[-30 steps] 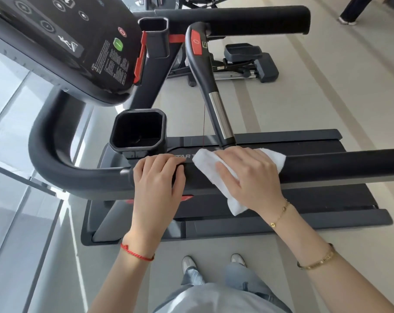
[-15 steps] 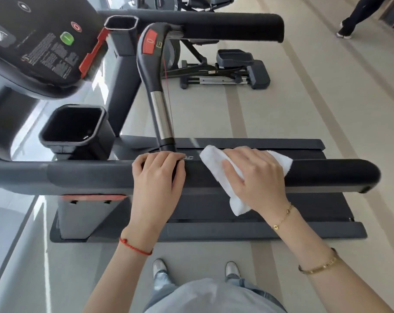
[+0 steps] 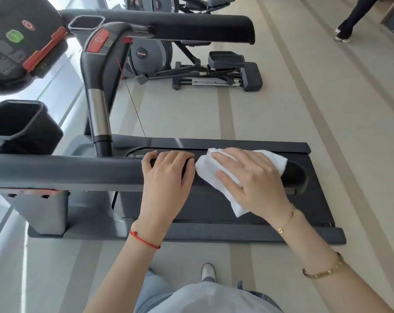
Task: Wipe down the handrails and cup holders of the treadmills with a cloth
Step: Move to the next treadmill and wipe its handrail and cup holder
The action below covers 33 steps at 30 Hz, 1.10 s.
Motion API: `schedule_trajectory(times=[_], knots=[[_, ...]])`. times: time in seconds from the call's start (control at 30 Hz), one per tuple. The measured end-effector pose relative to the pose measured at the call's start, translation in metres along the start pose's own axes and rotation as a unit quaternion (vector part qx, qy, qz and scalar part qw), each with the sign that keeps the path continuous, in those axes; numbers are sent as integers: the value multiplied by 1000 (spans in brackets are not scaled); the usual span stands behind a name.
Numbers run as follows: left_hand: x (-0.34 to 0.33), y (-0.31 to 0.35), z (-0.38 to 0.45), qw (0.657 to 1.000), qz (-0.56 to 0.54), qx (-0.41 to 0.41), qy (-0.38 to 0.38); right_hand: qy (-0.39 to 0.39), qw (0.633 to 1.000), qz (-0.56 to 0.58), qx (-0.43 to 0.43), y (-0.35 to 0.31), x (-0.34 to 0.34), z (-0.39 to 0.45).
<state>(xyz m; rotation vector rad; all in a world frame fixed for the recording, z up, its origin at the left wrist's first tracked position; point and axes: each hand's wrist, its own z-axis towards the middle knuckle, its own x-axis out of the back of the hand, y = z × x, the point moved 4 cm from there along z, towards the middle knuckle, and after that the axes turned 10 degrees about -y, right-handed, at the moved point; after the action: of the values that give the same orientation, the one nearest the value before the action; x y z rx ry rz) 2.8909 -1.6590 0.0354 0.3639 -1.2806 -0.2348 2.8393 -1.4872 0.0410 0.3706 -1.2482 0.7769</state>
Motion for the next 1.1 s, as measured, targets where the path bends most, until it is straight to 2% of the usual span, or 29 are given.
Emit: schedule_trajectory(times=[0.07, 0.13, 0.2, 0.27, 0.33, 0.37, 0.5, 0.57, 0.63, 0.7, 0.77, 0.8, 0.83, 0.87, 0.93, 1.0, 1.1], knots=[[-8, 16, 2, 1000, 2, -2, 2, 18, 1000, 0, 1, 16, 5, -14], [-16, 31, 4, 1000, 4, -8, -2, 20, 999, -2, -34, 36, 13, -19], [-23, 44, 7, 1000, 5, -14, -10, -28, 993, 16, -111, 59, 20, -11], [-28, 54, 9, 1000, 5, -15, -20, -112, 974, 54, -187, 83, 17, 1], [-32, 61, 11, 999, 6, -19, -26, -140, 968, 79, -193, 90, 14, 4], [-33, 63, 12, 999, 8, -21, -28, -119, 974, 85, -173, 87, 15, 0], [-37, 68, 16, 998, 16, -35, -48, 56, 994, 75, -51, 70, 18, -35], [-39, 70, 17, 998, 13, -43, -53, 83, 992, 81, -53, 73, 16, -46], [-40, 72, 17, 997, 11, -49, -51, 75, 987, 112, -93, 80, 15, -50], [-40, 72, 17, 997, 11, -53, -46, 35, 967, 184, -172, 97, 16, -44], [-39, 72, 17, 998, 12, -55, -42, -43, 918, 301, -255, 117, 14, -31], [-39, 72, 17, 998, 13, -55, -41, -67, 897, 338, -275, 123, 13, -28], [-39, 72, 17, 998, 12, -54, -40, -77, 892, 344, -283, 125, 13, -27], [-39, 72, 17, 998, 12, -54, -39, -76, 900, 327, -279, 123, 14, -27], [-39, 73, 17, 998, 12, -55, -38, -32, 944, 223, -242, 111, 17, -36], [-39, 73, 17, 998, 12, -54, -38, 27, 981, 105, -160, 87, 20, -42], [-38, 71, 18, 998, 4, -55, -43, 45, 996, 17, -77, 68, 19, -41]])
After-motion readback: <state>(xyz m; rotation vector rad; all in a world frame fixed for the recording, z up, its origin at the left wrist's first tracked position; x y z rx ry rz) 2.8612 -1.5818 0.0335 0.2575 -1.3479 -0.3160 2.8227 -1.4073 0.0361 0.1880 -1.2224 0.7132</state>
